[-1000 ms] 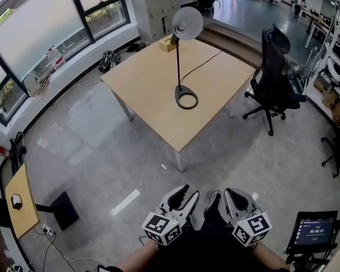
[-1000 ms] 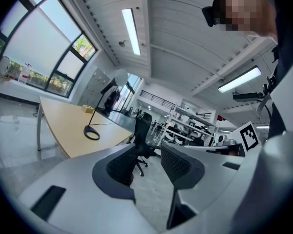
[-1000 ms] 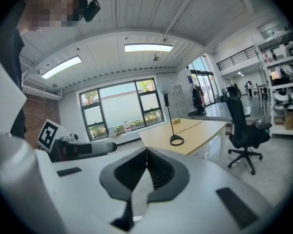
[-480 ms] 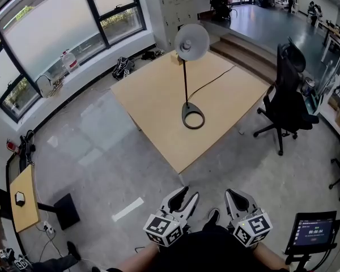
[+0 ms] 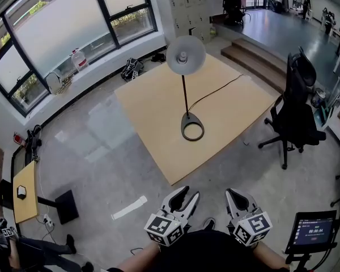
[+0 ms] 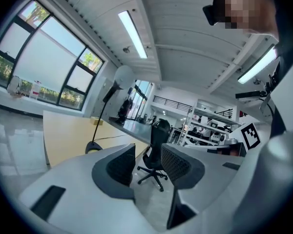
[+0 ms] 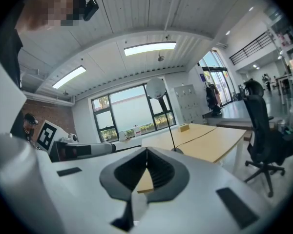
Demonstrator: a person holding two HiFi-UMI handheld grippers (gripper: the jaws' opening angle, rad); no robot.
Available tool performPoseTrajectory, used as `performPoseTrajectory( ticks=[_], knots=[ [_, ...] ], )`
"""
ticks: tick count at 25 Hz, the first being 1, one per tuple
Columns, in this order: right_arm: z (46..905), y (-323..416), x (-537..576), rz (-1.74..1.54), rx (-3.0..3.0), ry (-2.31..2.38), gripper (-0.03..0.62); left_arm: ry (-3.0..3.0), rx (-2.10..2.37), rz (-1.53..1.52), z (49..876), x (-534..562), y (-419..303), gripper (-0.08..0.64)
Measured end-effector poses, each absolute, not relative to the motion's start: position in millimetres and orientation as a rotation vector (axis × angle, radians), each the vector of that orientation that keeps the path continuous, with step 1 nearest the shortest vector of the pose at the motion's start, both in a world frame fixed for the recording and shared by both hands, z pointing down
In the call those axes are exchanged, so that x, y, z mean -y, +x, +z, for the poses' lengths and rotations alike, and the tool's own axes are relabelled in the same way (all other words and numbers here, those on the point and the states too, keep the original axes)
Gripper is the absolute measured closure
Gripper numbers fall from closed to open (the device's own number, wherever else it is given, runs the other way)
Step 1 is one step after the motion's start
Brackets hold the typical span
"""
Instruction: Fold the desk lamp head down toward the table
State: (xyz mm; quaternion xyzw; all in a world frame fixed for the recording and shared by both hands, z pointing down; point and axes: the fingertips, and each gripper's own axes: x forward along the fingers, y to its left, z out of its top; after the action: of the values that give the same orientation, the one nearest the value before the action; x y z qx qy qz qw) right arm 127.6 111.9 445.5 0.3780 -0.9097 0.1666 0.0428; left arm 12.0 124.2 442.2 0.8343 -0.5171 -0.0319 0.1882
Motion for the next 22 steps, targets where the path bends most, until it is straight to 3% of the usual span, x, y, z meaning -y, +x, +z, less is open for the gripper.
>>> performPoseTrajectory(
  ticks=[22],
  knots=[
    [454,157,-30,0.567,2.753,1.207,0.589,2.342,1.436,-0.051,447,-43,37,0.39]
  ],
)
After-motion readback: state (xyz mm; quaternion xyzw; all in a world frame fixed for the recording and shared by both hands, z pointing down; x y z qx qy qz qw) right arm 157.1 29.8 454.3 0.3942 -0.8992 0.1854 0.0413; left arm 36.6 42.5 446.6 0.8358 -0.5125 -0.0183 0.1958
